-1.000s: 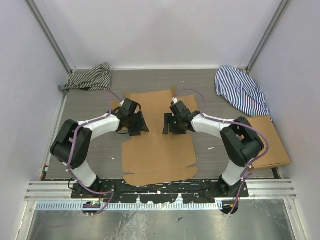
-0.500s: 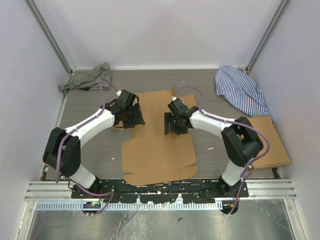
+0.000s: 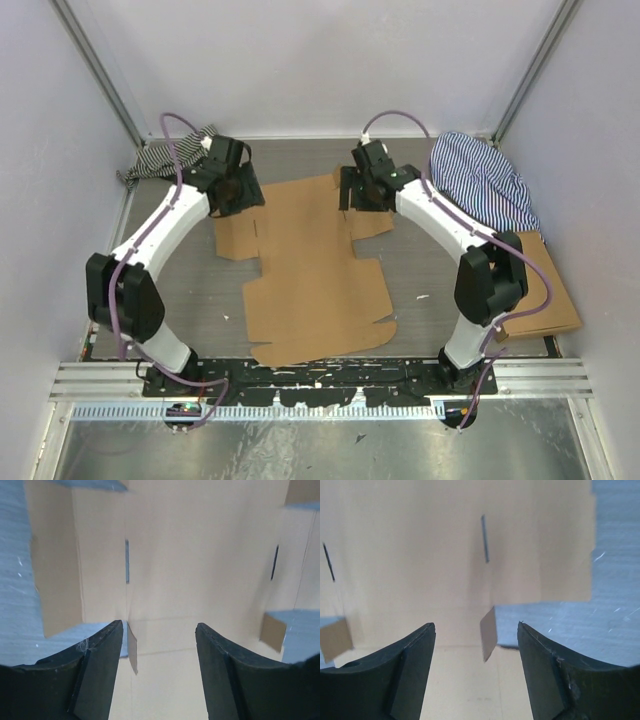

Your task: Fold the paper box

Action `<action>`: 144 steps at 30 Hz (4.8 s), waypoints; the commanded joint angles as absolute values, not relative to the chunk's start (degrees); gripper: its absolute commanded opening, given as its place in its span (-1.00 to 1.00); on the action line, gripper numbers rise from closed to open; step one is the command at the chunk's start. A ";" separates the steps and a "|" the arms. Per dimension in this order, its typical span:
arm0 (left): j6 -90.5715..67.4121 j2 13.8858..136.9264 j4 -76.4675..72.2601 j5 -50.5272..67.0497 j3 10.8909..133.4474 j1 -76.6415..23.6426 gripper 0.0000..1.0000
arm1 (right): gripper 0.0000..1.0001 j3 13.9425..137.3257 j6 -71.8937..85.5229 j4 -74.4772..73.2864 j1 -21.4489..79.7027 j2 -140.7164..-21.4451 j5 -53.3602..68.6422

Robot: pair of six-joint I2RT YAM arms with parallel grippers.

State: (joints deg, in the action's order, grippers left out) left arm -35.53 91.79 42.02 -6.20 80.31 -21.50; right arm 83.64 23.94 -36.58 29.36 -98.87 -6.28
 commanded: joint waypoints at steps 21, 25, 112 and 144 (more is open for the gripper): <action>-31.20 132.49 53.70 -2.75 124.94 -9.11 0.21 | 0.37 96.70 15.38 -31.39 21.65 -109.90 1.36; -31.67 134.42 52.92 -2.01 125.71 -9.08 0.21 | 0.38 95.28 15.47 -30.74 21.69 -109.13 2.46; -2.46 50.86 -6.94 -9.25 46.89 -31.09 -1.00 | -0.10 97.28 10.58 -52.24 20.58 -87.90 14.39; -34.77 51.26 21.60 0.39 61.59 -31.12 0.51 | -0.98 61.35 -3.36 4.90 37.31 -67.01 -4.26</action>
